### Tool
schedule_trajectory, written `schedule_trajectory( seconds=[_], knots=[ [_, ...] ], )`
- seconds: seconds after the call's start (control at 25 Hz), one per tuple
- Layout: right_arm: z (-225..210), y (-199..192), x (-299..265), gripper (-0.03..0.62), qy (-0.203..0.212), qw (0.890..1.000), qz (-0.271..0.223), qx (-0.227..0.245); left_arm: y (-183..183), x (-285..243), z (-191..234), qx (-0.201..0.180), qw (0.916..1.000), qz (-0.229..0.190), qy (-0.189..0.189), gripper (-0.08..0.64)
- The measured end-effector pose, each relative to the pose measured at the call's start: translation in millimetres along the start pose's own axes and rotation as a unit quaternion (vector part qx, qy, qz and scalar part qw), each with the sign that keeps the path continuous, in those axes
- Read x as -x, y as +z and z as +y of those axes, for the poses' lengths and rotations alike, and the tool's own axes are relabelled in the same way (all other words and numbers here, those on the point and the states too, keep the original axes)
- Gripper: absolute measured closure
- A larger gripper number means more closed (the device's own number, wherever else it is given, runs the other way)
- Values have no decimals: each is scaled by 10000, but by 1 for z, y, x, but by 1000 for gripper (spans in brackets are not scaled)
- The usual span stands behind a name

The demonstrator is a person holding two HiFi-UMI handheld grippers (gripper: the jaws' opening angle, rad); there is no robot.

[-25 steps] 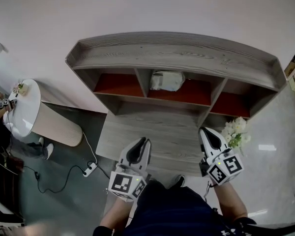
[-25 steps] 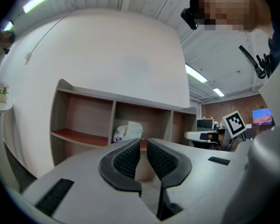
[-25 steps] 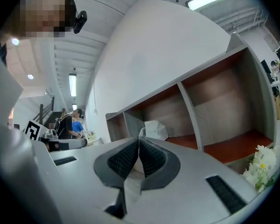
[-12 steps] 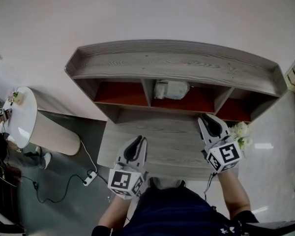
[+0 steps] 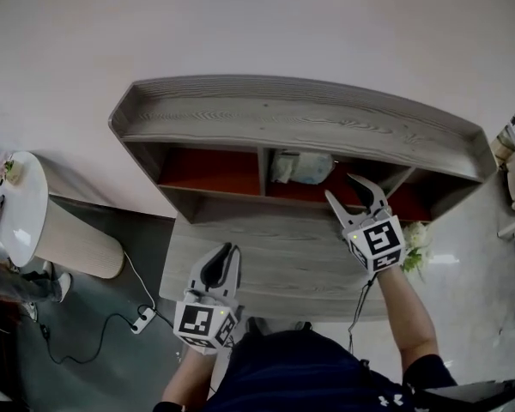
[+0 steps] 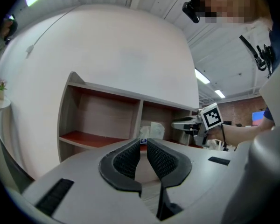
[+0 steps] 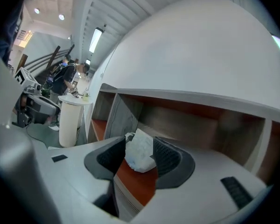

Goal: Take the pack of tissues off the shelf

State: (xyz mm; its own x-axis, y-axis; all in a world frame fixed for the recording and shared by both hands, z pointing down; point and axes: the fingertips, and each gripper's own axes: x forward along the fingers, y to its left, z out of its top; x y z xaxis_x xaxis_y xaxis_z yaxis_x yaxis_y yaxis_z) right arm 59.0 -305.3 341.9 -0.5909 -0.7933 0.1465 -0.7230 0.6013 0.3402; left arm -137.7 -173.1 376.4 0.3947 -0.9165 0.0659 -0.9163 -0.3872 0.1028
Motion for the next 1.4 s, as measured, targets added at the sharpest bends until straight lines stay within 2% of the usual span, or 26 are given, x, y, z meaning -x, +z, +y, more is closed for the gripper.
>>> schedule_trajectory(
  seconds=[0.08, 0.24, 0.36, 0.8, 0.92, 1.08, 1.24, 1.32, 1.4],
  knots=[
    [-6, -1, -15, 417, 15, 10000, 71, -38, -1, 3, 8, 75, 10000, -19, 49, 502],
    [-22, -6, -44, 349, 64, 9975, 189, -683, -5, 9, 21, 153, 9997, -27, 166, 502],
    [-29, -10, -61, 339, 145, 9952, 311, -917, -9, 14, 28, 217, 9994, 4, 257, 502],
    [-28, -36, -105, 337, 747, 9904, 1027, -550, -24, 25, 42, 403, 9980, 133, 461, 502],
    [-29, -41, -111, 337, 826, 9885, 1113, -597, -26, 25, 44, 417, 9979, 140, 471, 502],
    [-28, -45, -115, 337, 770, 9887, 1214, -417, -28, 26, 45, 456, 9977, 146, 482, 502],
    [-22, -46, -116, 339, 880, 9871, 1305, -304, -29, 28, 46, 498, 9974, 163, 491, 502],
    [-23, -48, -115, 363, 823, 9871, 1361, -192, -30, 29, 47, 511, 9973, 159, 497, 502],
    [-24, -50, -115, 420, 751, 9872, 1408, -78, -30, 29, 48, 515, 9973, 155, 501, 502]
  ],
)
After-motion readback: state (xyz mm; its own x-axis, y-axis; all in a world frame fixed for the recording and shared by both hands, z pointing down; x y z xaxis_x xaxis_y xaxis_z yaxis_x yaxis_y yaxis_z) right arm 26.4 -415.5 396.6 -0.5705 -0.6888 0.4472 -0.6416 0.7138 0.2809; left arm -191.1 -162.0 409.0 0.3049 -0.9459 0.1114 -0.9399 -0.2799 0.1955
